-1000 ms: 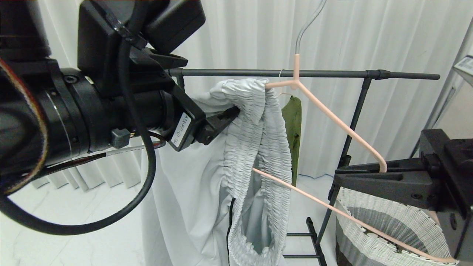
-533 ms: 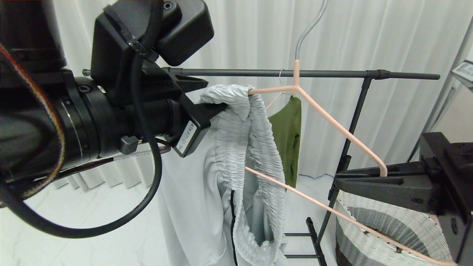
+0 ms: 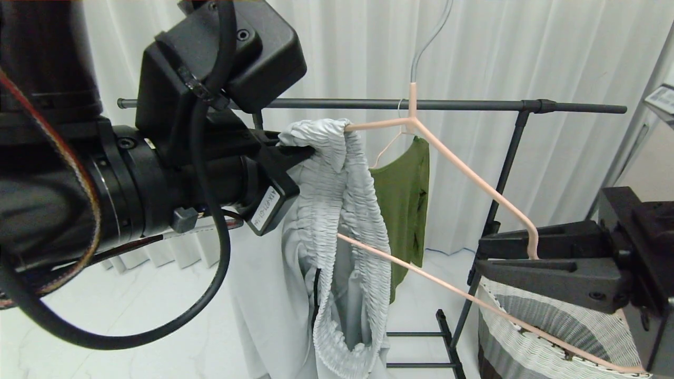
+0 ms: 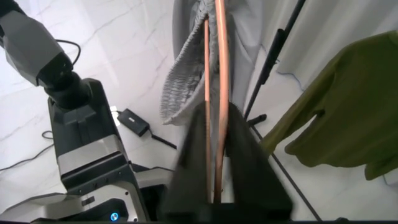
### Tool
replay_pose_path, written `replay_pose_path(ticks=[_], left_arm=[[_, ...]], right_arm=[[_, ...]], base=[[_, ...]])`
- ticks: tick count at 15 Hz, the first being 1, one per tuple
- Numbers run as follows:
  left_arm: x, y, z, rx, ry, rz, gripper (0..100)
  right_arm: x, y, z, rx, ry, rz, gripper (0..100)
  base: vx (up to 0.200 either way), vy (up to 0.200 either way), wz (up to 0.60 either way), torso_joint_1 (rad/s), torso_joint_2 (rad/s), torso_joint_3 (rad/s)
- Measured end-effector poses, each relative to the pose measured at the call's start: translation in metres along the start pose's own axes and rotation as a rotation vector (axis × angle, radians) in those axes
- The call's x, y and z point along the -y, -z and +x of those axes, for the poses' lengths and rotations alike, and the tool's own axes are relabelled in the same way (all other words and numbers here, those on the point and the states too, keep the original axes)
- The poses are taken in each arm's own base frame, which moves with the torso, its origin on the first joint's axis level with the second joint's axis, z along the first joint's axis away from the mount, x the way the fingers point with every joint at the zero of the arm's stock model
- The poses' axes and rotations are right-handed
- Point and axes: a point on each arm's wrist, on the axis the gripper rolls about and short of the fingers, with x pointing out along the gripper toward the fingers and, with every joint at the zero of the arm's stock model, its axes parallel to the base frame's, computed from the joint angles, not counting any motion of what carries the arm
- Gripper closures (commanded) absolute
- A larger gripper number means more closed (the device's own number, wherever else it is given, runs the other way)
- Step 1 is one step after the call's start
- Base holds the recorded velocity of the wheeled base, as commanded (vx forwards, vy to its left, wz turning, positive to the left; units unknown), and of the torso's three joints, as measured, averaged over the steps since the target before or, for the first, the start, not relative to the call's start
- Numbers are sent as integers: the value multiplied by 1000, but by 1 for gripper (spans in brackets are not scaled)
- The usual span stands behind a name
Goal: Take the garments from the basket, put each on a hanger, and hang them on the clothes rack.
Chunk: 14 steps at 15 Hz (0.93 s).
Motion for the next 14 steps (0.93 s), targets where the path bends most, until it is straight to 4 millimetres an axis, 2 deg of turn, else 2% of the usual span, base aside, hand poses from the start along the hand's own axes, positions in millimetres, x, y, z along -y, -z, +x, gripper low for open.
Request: replay_pose_path(ticks=[2, 5, 10, 14], left_arm=[[0, 1, 0, -16, -20, 1, 100], [-3, 6, 1, -106, -139, -15, 100], [-1, 16, 8, -251, -366, -182, 100], [-2, 20, 15, -285, -459, -284, 100]], right_arm=[[2, -1, 0, 6, 15, 3, 0], [9, -5, -2, 49, 67, 3, 0], [17, -6, -1, 67, 212, -22, 0], [23, -9, 11, 98, 282, -25, 0]], base=[[0, 0, 0, 0, 0, 0], [0, 0, 0, 0, 0, 0], [0, 0, 0, 0, 0, 0], [0, 0, 0, 0, 0, 0]])
